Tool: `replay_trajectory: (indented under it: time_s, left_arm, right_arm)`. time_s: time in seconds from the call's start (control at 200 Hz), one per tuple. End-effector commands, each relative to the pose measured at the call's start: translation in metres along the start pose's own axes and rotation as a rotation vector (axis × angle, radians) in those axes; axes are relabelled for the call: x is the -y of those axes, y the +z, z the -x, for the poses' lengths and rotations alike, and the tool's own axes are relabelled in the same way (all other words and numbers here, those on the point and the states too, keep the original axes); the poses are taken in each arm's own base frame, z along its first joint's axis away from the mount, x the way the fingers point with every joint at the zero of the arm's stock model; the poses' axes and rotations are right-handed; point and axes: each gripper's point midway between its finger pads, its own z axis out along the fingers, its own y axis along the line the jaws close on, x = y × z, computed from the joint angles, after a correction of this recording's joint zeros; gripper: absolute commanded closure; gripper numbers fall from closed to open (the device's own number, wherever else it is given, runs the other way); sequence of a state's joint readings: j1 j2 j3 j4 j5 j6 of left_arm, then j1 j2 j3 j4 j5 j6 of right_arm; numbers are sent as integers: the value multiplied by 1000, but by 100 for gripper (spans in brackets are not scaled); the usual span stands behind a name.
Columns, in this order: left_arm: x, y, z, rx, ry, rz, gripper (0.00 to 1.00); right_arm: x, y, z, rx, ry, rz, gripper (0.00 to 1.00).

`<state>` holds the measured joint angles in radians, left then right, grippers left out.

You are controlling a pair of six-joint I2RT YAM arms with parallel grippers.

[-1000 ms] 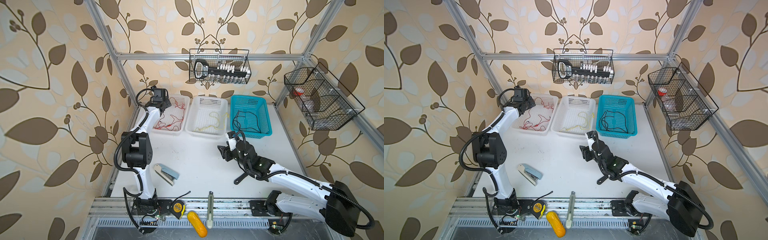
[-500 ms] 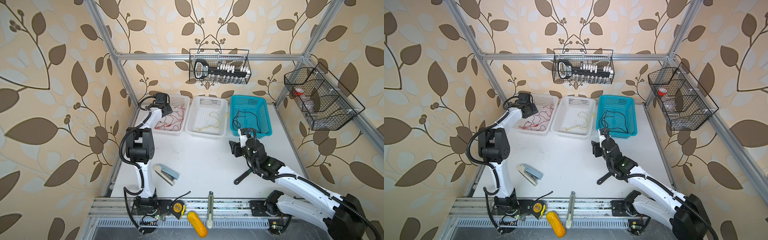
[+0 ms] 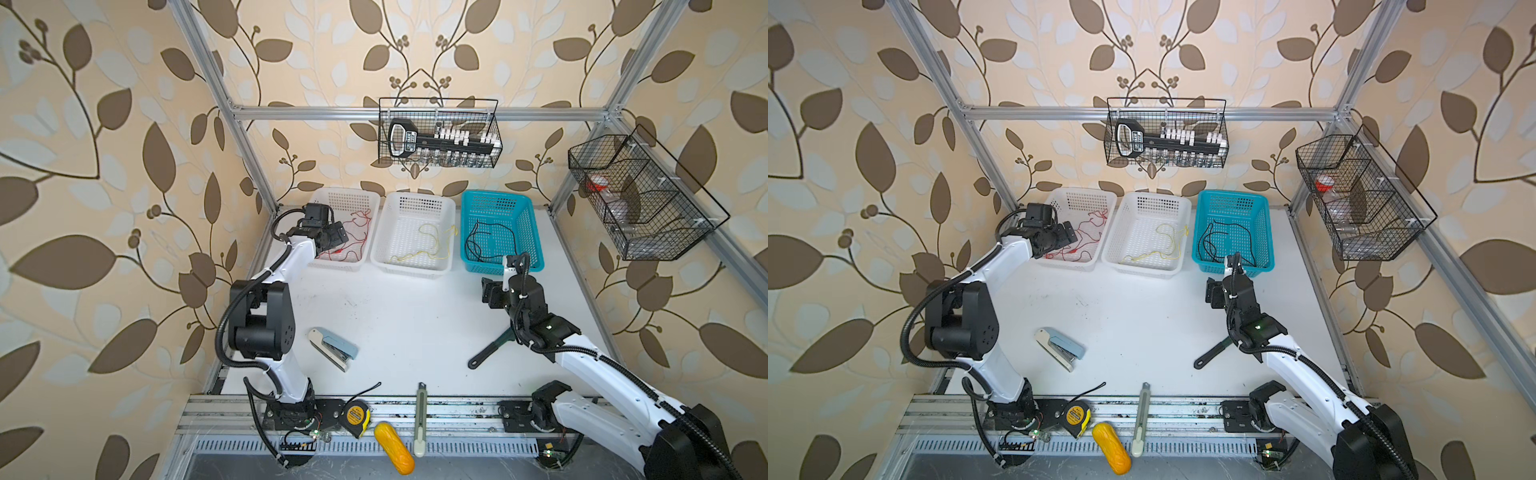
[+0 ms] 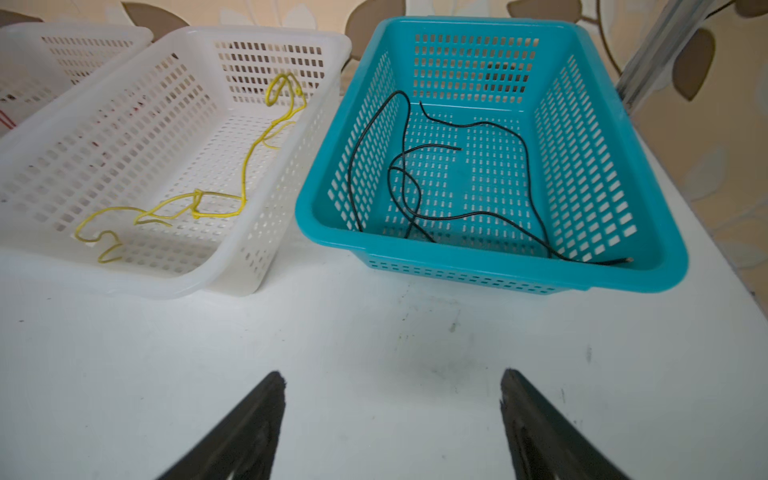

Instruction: Untangle the cables

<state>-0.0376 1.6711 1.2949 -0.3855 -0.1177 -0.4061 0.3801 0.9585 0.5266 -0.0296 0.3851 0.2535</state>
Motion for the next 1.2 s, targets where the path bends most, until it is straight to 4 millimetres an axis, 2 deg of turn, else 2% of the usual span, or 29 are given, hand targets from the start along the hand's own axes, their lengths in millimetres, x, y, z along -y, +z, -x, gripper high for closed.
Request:
replay_trajectory:
  time_s: [0.0, 0.18, 0.235, 0.39, 0.455, 0.615, 0.77, 0.895, 0.96, 1.045, 1.095, 1.115, 1.195]
  left_arm:
    - [-32, -26, -4, 73, 55, 93, 1]
    - [-74, -52, -30, 205, 63, 184, 1]
    - [-88, -55, -35, 244, 54, 229, 1]
    - [-119, -56, -47, 318, 72, 363, 1]
    - [-126, -55, -54, 333, 78, 378, 1]
    - [-121, -47, -65, 434, 96, 272, 1]
    - [-118, -34, -72, 463, 141, 226, 1]
    - [-99, -30, -67, 495, 156, 115, 1]
    - [-96, -25, -67, 518, 174, 88, 1]
    - [-91, -11, -78, 486, 206, 45, 1]
    - [-85, -9, -80, 505, 224, 1, 1]
    - [-86, -3, -87, 487, 233, 0, 1]
    - [-84, 1, -86, 462, 241, 2, 1]
  right_arm:
    - [31, 4, 2, 56, 5, -131, 12]
    - [73, 11, 0, 156, 50, -237, 7]
    - [79, 11, 0, 199, 33, -264, 0]
    - [94, 27, -11, 185, -12, -353, 0]
    - [94, 34, -14, 191, -25, -355, 0]
    - [82, 42, -3, 270, -49, -282, 0]
    - [79, 53, -12, 246, -43, -220, 0]
    - [78, 47, -12, 283, -33, -196, 0]
    - [80, 42, -14, 305, -27, -197, 0]
    - [84, 32, -20, 351, -3, -200, 0]
    - [80, 29, -21, 395, -25, -177, 0]
    - [77, 29, -20, 401, -36, -173, 0]
    - [75, 40, -25, 327, -40, -157, 0]
